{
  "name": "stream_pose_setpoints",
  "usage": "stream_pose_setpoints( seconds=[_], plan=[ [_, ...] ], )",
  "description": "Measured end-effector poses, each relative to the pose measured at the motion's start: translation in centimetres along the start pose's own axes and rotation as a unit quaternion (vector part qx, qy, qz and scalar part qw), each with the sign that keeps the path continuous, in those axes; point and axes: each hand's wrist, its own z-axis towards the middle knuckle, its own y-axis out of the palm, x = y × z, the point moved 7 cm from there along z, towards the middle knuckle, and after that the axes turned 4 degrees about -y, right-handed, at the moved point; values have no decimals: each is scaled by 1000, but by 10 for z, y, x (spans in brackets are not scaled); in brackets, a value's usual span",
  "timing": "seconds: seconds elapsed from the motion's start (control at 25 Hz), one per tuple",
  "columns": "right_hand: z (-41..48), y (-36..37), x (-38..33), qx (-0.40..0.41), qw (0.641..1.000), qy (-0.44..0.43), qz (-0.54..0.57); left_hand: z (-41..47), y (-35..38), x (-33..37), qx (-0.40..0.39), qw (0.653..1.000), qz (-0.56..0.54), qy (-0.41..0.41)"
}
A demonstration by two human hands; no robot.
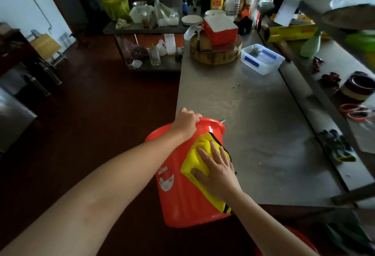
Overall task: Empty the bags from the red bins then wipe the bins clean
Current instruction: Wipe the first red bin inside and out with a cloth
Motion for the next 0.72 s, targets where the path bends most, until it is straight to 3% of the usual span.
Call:
stream_pose_setpoints(
  seconds=[0.12,0.28,0.48,0.72],
  plan=[
    [6,-16,2,28,999,7,-38,-11,-5,10,1,994,-98,37],
    [22,-34,1,33,994,2,-107,-32,-4,6,30,983,-182,23],
    [43,-31,-14,22,990,-31,-139,-28,-6,-13,-47,984,-171,8],
    [52,-17,-28,29,984,-55,-169,-16,-10,-17,-83,990,-83,74]
  ],
)
